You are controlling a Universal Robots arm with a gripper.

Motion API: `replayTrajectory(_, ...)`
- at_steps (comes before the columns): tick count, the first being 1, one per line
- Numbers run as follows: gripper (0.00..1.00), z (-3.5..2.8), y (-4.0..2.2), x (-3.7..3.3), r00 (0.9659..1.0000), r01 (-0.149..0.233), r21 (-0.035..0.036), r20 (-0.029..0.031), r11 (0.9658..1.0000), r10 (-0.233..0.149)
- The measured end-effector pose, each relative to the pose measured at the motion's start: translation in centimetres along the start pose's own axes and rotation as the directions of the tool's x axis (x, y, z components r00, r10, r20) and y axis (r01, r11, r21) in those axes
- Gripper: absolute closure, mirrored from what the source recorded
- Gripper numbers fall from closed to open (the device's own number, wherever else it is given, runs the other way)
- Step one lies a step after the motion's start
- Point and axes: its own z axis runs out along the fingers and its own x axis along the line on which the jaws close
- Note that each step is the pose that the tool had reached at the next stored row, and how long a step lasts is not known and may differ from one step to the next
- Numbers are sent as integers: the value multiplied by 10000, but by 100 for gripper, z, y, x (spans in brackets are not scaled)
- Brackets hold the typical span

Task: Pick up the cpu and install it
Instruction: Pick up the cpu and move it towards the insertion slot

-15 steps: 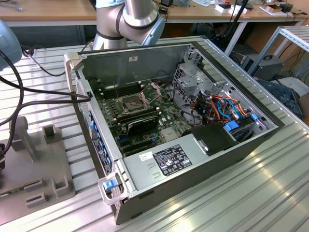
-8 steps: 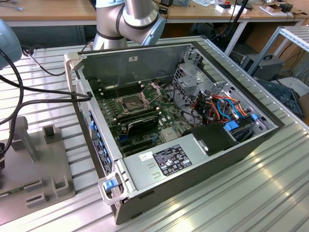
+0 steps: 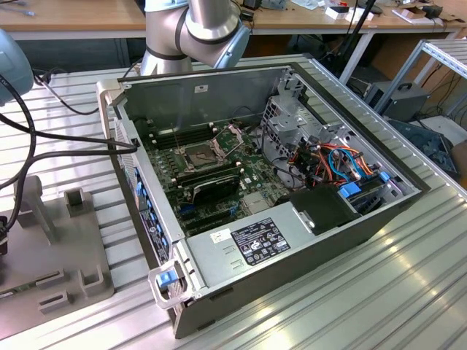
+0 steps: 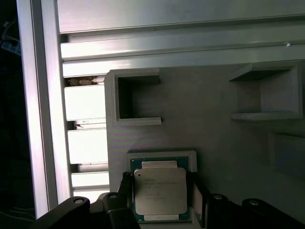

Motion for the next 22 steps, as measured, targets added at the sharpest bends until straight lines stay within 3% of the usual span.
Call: replayTrajectory(22, 45, 3, 0, 0, 10000, 0, 0, 0, 10000, 0)
